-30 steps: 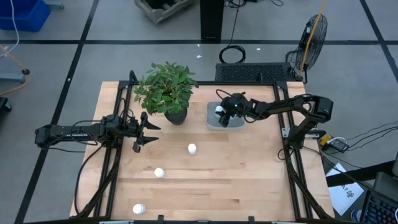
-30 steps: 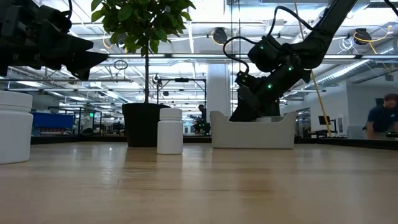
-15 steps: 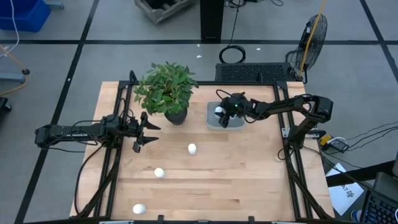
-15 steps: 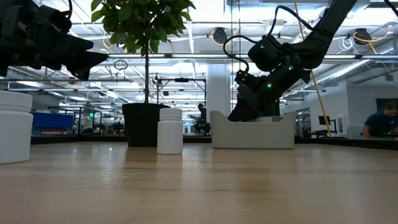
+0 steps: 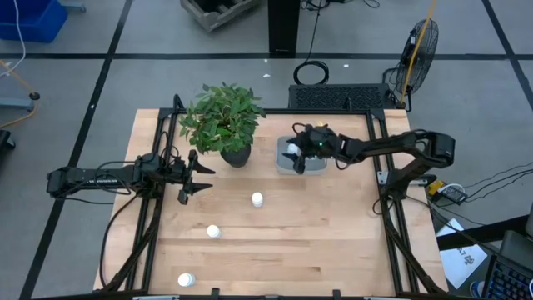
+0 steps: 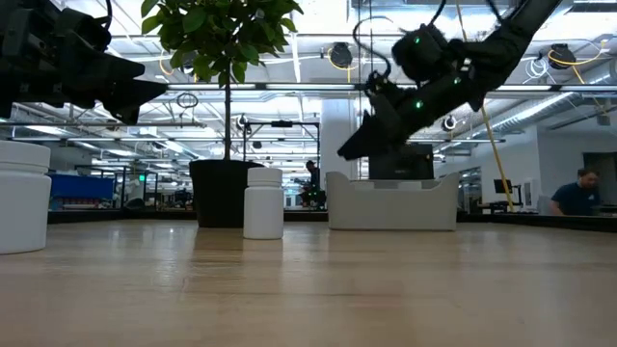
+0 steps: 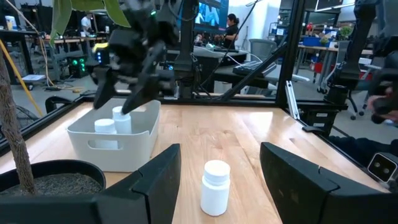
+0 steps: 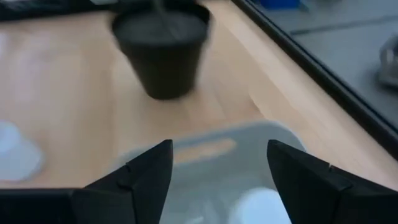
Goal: Pick and place pill bottles into a basket
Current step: Put the white pill bottle into the gray bin
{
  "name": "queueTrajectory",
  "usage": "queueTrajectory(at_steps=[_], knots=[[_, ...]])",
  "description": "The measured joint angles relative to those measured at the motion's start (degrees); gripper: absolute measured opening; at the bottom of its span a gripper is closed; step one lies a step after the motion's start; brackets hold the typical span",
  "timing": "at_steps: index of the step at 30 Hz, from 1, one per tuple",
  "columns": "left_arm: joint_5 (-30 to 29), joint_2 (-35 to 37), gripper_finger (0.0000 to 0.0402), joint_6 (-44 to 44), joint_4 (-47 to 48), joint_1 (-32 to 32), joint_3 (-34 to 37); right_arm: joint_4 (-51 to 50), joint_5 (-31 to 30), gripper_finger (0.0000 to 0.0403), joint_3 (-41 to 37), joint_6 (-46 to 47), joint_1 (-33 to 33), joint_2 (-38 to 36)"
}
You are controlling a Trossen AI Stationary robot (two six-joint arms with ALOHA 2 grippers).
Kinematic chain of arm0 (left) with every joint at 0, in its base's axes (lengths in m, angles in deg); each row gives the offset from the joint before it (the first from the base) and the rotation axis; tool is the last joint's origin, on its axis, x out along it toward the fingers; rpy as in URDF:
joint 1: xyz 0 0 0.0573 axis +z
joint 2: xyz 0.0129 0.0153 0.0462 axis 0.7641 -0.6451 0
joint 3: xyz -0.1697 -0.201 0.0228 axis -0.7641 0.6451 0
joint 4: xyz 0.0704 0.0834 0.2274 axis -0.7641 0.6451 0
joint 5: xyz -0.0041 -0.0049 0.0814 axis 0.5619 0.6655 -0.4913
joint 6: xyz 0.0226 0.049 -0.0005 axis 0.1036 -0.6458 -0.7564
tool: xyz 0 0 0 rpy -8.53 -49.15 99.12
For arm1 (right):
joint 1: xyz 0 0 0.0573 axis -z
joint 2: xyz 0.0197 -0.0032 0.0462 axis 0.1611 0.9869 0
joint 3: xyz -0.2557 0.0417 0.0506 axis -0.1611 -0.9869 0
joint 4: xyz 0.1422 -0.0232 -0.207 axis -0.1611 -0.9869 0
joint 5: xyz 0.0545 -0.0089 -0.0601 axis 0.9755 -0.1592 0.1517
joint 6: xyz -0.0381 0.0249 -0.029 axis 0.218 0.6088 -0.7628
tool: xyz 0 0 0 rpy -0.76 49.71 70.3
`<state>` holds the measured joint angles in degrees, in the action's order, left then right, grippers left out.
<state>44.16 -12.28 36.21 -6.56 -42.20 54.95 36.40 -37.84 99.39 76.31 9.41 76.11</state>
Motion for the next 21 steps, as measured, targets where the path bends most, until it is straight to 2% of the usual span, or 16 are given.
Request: queueTrajectory(at_steps=[5, 9, 15, 21], knots=[[0.0, 0.0, 0.0223, 0.0, 0.0, 0.0, 0.0, 3.8, 1.0, 0.0256, 0.0, -0.1, -7.3, -0.8], [0.0, 0.0, 0.0223, 0.0, 0.0, 0.0, 0.0, 6.0, 4.2, 0.0256, 0.0, -5.4, -16.2, -0.8], [0.0, 0.0, 0.0223, 0.0, 0.0, 0.0, 0.0, 11.7, 1.1, 0.0258, 0.0, -6.4, -26.4, -0.3], [0.0, 0.0, 0.0223, 0.0, 0.0, 0.0, 0.0, 12.3, -4.3, 0.0285, 0.2, -4.2, -29.1, 1.0]])
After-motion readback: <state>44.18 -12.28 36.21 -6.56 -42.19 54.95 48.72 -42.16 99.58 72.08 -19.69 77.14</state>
